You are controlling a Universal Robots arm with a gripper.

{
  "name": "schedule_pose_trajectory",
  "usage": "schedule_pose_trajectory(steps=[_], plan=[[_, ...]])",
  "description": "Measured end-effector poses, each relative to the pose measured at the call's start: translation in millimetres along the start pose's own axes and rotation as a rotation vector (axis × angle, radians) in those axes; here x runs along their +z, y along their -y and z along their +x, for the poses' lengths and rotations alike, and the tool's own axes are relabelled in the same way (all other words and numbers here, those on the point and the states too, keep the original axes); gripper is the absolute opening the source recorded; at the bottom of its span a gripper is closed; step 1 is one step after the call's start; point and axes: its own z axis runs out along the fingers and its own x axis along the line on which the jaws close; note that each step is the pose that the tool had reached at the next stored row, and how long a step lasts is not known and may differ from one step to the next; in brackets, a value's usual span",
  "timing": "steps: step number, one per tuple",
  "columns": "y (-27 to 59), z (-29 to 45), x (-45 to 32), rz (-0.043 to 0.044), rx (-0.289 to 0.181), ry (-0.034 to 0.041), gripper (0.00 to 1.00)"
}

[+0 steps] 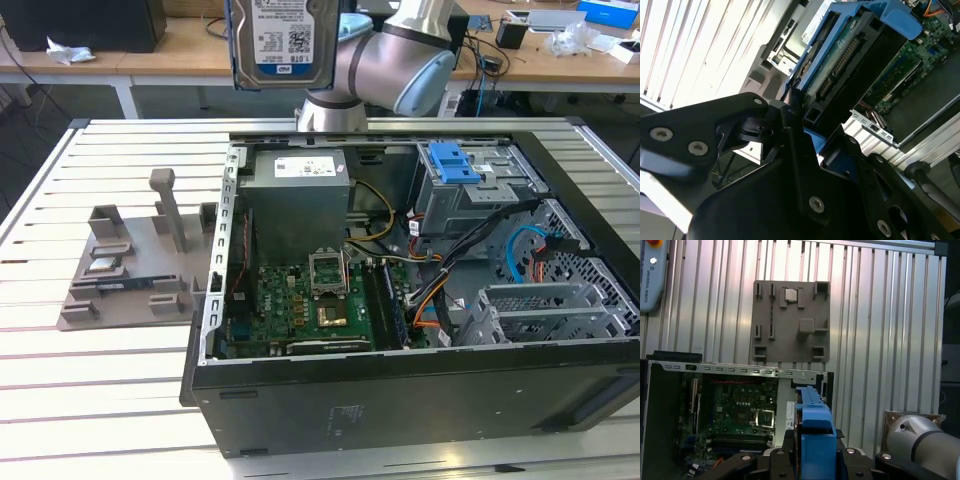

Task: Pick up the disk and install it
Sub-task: 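Pick up the disk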

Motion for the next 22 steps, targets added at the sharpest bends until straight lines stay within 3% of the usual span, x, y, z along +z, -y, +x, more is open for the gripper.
schedule_pose_trajectory(steps=[4,13,17,22], plan=[[9.2,5.1,2.6,-0.0006,0.000,0.0001,0.37],[43.5,8.0,7.4,-0.0015,0.000,0.0002,0.37],[61.2,9.5,12.7,-0.0024,0.000,0.0002,0.37],[74.0,10.8,20.4,-0.0033,0.000,0.0002,0.37]])
